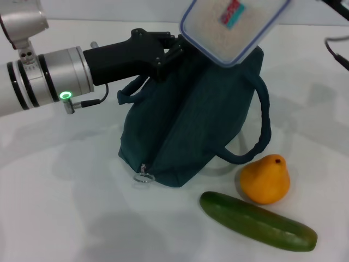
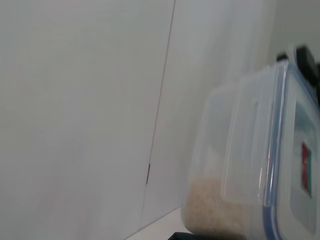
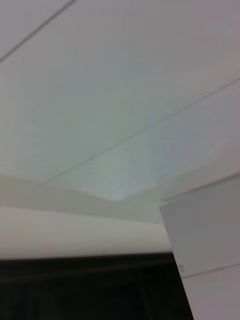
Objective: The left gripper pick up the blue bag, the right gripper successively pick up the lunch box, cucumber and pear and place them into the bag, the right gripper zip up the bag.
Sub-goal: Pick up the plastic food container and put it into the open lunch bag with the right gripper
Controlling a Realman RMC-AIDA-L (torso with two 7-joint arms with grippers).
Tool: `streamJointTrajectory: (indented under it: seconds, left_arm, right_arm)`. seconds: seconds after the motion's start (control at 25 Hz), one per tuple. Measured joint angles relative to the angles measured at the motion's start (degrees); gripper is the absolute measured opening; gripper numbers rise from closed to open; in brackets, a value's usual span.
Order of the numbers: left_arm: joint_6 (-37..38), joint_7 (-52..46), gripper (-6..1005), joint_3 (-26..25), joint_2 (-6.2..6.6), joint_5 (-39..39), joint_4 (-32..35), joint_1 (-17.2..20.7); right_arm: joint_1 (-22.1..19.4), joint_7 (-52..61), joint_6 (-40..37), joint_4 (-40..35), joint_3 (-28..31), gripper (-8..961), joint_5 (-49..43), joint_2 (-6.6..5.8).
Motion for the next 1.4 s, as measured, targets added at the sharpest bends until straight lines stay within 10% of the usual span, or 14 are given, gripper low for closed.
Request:
streamJointTrajectory:
  seconds: [1.4]
  left_arm:
    - [-1.16, 1.52, 77, -0.07, 0.17, -1.45, -1.15, 0.43]
  right_arm:
    - [-15.48, 0.62, 0.54, -9.70, -7.25, 133, 0.95, -0.92]
